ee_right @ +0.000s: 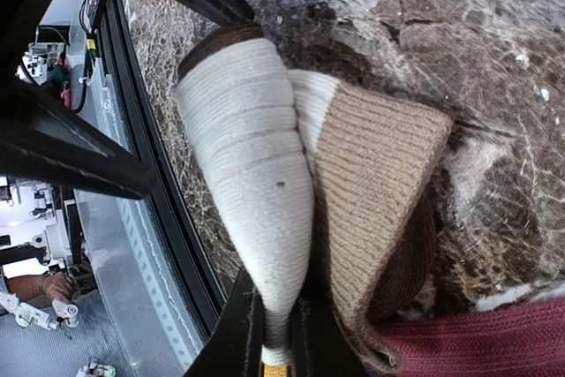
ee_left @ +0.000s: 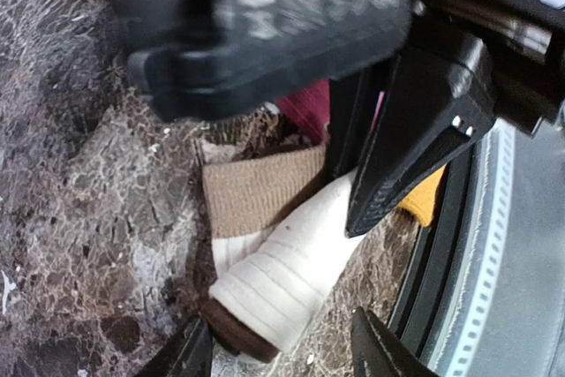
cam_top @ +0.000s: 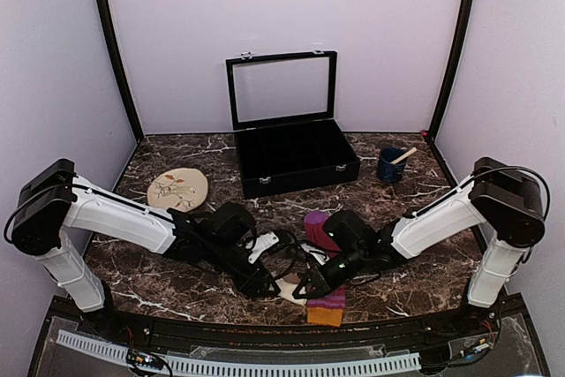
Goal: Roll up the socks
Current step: Roll the sock at the center of the board.
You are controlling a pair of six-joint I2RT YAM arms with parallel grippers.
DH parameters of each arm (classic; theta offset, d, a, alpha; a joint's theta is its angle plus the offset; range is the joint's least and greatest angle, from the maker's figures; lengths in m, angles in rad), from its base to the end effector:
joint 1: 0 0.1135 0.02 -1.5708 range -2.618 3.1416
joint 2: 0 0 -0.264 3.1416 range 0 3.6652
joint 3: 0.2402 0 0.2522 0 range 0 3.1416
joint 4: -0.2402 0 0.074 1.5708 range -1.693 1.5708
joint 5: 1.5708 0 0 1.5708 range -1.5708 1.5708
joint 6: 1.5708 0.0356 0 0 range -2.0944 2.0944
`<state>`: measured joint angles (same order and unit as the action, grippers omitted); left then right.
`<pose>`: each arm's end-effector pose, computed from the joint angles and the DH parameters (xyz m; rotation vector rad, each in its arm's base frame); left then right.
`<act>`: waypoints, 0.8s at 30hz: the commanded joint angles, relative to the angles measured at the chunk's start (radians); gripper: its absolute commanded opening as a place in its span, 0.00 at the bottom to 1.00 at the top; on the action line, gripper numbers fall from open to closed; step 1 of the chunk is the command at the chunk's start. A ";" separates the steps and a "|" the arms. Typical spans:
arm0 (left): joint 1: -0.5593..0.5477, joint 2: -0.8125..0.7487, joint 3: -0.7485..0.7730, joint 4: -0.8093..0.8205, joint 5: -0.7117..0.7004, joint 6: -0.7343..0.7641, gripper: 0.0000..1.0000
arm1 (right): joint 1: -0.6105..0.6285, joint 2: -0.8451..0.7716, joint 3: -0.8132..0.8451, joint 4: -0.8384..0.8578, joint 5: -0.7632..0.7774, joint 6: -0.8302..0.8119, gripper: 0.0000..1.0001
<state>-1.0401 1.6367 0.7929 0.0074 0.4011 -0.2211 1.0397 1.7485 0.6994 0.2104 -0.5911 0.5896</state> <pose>0.1482 -0.2801 0.1545 1.2181 2.2973 -1.0136 0.1399 0.2773 0.1138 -0.9238 2.6013 1.3374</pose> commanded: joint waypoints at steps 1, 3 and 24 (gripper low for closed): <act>-0.069 0.002 0.057 -0.104 -0.169 0.123 0.56 | -0.007 0.033 -0.012 -0.028 -0.016 0.003 0.00; -0.095 -0.002 0.066 -0.118 -0.232 0.176 0.56 | -0.009 0.038 -0.009 -0.034 -0.021 -0.002 0.00; -0.237 -0.029 0.026 -0.033 -0.523 0.528 0.56 | -0.026 0.066 0.032 -0.073 -0.058 -0.021 0.00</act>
<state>-1.2678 1.6398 0.8345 -0.0566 -0.0868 0.2317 1.0180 1.7817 0.7235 0.1959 -0.6628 0.5808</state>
